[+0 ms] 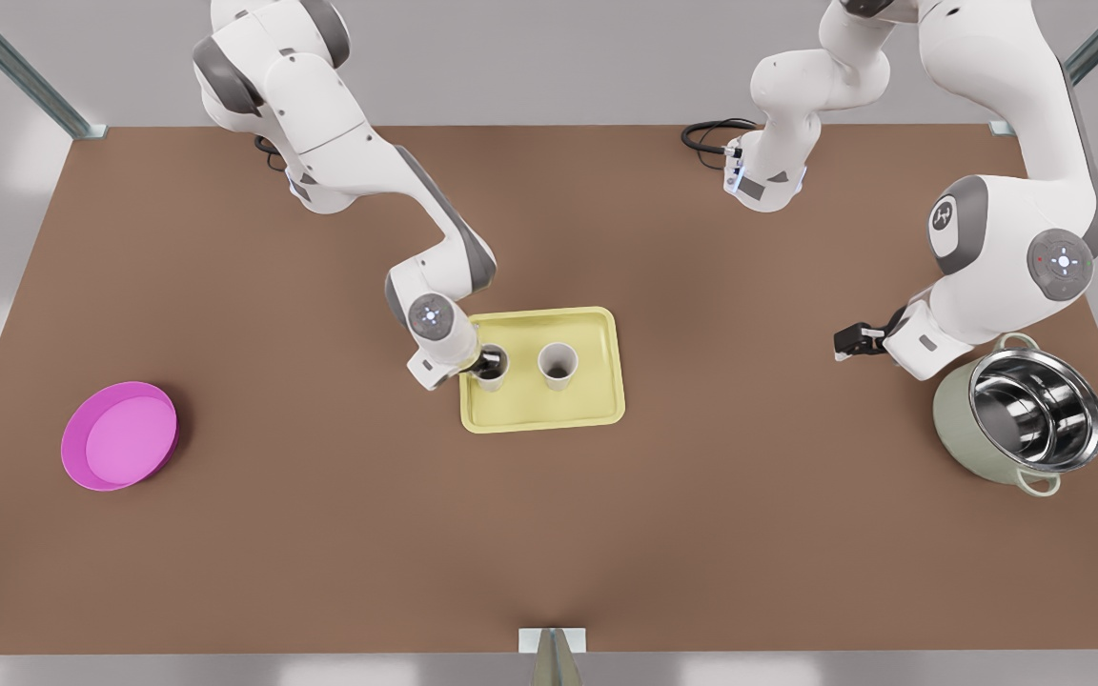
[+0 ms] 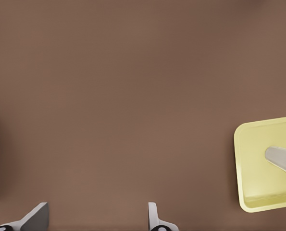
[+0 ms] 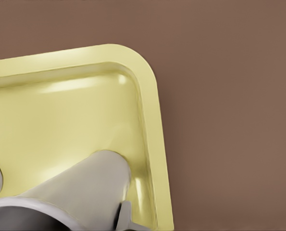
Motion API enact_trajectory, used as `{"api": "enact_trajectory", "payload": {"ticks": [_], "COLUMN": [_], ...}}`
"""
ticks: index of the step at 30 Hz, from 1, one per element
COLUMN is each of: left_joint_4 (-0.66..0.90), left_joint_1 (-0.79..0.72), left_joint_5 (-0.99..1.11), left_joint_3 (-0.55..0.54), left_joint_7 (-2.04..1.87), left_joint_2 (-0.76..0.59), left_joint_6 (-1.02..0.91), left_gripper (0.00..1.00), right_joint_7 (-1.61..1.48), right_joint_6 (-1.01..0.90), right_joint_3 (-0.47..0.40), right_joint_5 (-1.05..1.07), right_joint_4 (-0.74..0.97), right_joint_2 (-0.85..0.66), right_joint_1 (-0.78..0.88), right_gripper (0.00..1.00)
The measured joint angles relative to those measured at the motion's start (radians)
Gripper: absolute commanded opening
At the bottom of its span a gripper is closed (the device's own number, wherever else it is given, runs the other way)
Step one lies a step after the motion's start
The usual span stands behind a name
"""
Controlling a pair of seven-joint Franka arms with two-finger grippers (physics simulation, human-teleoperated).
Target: Use the left arm to pick up the white IKEA cup from the tray and place it on the middle-left position; use the right arm to pick up the white IKEA cup from the tray and place it on the middle-right position
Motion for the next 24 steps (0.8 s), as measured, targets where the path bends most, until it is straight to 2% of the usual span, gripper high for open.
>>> {"api": "enact_trajectory", "payload": {"ticks": [1,2,7,12,15,20,24], "left_joint_4": [0.0,0.0,0.0,0.002,0.008,0.002,-0.044], "left_joint_1": [0.0,0.0,0.0,0.001,-0.042,-0.236,-0.324], "left_joint_5": [0.0,0.0,0.0,0.0,-0.002,-0.001,0.002], "left_joint_3": [0.0,0.0,0.0,-0.004,-0.012,-0.015,-0.015], "left_joint_7": [0.0,0.0,0.0,-0.001,-0.011,-0.072,-0.149], "left_joint_2": [0.0,0.0,0.0,0.001,0.004,0.043,0.097], "left_joint_6": [0.0,-0.001,-0.002,-0.001,0.005,0.02,0.078], "left_gripper": [1.0,1.0,1.0,1.0,1.0,1.0,1.0], "right_joint_7": [-0.002,-0.005,-0.024,-0.136,-0.235,-0.379,-0.476], "right_joint_6": [0.001,0.003,-0.007,-0.048,-0.062,-0.074,-0.074], "right_joint_3": [0.0,-0.001,-0.005,-0.006,-0.011,-0.012,-0.01], "right_joint_5": [0.008,0.016,0.035,0.036,0.01,-0.062,-0.075], "right_joint_4": [0.0,0.001,0.0,0.003,0.084,0.257,0.297], "right_joint_2": [-0.002,-0.008,-0.096,-0.147,-0.075,0.123,0.194], "right_joint_1": [0.0,-0.001,-0.068,-0.382,-0.474,-0.53,-0.541], "right_gripper": [0.04,0.02,0.0,0.0,0.0,0.0,0.01]}}
